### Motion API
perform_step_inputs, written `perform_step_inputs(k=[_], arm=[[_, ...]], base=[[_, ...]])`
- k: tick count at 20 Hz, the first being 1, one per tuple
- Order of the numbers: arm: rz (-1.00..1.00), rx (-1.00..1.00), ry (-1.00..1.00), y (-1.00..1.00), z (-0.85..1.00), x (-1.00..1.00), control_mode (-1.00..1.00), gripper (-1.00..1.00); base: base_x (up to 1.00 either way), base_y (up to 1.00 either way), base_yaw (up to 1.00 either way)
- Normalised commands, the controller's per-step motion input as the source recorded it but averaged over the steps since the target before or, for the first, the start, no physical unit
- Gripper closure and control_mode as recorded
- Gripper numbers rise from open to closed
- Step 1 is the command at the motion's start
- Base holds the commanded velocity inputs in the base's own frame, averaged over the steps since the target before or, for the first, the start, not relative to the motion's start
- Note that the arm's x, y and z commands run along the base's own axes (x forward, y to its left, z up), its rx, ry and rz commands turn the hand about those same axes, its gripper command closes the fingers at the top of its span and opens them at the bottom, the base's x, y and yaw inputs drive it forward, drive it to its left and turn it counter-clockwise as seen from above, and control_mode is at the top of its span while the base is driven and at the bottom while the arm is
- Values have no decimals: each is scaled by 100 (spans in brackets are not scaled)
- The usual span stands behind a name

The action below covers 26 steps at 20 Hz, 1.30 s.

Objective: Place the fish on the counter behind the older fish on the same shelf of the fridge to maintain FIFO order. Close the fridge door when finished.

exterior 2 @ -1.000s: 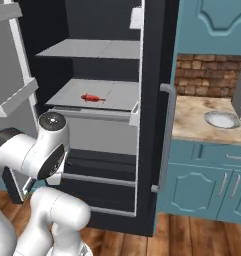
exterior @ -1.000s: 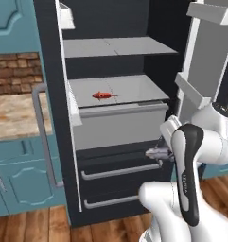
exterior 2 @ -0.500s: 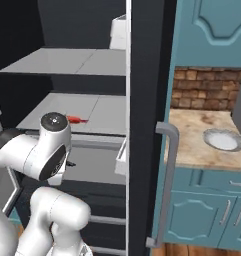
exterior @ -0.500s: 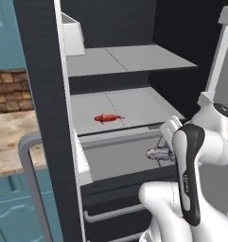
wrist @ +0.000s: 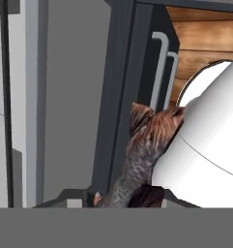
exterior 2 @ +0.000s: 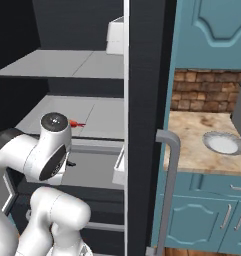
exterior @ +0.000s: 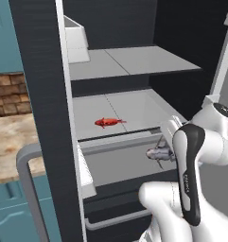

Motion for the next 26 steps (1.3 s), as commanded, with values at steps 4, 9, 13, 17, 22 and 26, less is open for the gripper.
perform_step_inputs(k=[4,9,13,17,22,26], arm=[[-14,2,-19,47,0,93,-100,100],[-15,3,-15,29,1,96,-100,100],[-8,5,-14,1,8,76,-100,100],[-7,1,-10,0,13,69,-100,100],[-7,1,-10,0,6,82,-100,100],[-3,2,-10,0,0,79,-100,100]], base=[[0,0,0],[0,0,0],[0,0,0],[0,0,0],[0,0,0],[0,0,0]])
